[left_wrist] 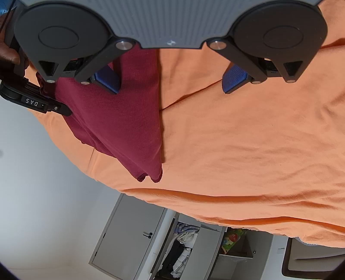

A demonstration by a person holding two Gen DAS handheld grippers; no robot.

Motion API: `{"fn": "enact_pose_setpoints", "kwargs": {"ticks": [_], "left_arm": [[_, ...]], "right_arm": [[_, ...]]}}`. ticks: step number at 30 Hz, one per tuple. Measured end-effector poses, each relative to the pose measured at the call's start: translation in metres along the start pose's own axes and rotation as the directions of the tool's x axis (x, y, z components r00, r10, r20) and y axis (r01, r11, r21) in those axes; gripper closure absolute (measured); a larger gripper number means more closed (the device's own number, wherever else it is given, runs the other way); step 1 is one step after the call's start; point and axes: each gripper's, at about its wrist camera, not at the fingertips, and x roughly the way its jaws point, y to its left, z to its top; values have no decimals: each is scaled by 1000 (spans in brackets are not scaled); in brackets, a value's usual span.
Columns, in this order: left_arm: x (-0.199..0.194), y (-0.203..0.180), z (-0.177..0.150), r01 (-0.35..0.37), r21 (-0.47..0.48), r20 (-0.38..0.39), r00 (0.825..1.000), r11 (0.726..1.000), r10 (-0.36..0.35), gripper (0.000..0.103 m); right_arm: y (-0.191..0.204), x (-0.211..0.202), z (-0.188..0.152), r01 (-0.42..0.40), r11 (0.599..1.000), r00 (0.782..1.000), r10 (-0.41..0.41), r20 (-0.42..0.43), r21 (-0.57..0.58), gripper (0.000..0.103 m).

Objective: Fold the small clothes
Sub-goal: 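Open the left tool and release the folded edge onto the bundle, then move the right tool to the bundle's folded end and close on it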

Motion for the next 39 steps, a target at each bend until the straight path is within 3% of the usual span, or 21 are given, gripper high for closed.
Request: {"fn": "enact_pose_setpoints", "kwargs": {"ticks": [2,3,7,12,17,22,25,28,29,30,35,39], "left_arm": [[0,0,0,-1,2,2,1000,1000,1,1],[-1,-1,1,-4,4,3,1000,1000,4,1],[-7,-7,10,17,8,23,1000,1000,-18,1],[-13,-21,24,46,49,67,997,998,-49,1],[0,-28,22,29,57,26,999,998,-31,1],[16,-22,9,17,26,-27,1000,1000,-16,0],[17,-18,8,20,9,-36,999,1000,-20,0],[12,-19,9,14,16,-24,1000,1000,-14,1],[9,-19,9,13,16,-17,1000,1000,-13,1],[7,-20,8,12,14,-13,1000,1000,-12,1],[2,-20,7,17,2,-18,1000,1000,-17,1],[4,-21,8,13,2,-23,1000,1000,-13,1]], "right_arm": [[4,-6,-1,19,999,999,-18,29,-28,96],[5,-9,0,24,999,999,-22,47,-44,98],[12,-31,8,67,991,989,-51,142,-112,99],[-1,-51,14,117,988,977,-96,191,-98,99],[-29,-40,4,153,988,980,-149,128,-16,99],[-30,-26,-14,184,982,979,-180,91,-31,98],[-24,-28,-13,199,979,976,-193,104,-50,87],[-21,-36,-11,203,978,973,-197,119,-47,57],[-19,-40,-13,194,980,974,-188,127,-44,43],[-17,-45,-15,183,982,975,-176,132,-40,38],[-8,-75,-34,90,996,986,-88,138,-12,30],[0,-91,-55,28,999,995,-30,95,26,23]]}}
